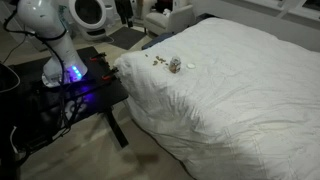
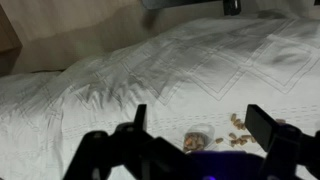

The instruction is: Pick up and object from the bed and put it in the jar

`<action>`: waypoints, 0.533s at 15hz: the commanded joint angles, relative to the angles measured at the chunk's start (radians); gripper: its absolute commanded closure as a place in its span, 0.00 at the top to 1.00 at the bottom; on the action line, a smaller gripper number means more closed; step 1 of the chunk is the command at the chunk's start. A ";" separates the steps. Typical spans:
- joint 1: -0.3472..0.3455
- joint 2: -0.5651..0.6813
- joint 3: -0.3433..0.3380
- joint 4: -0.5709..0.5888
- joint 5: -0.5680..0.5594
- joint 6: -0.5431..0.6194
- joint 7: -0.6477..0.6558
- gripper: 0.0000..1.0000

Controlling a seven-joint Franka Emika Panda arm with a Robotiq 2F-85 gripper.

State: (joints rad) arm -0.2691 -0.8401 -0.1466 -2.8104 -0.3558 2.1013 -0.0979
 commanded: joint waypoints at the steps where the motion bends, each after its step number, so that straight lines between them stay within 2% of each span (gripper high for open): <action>1: 0.004 0.001 -0.003 -0.004 -0.002 -0.006 0.002 1.00; 7: 0.004 0.011 -0.003 -0.011 -0.002 -0.006 0.002 1.00; 8: 0.000 0.022 0.011 -0.009 0.001 0.008 0.037 1.00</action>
State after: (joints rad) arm -0.2683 -0.8280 -0.1466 -2.8219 -0.3558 2.1001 -0.0979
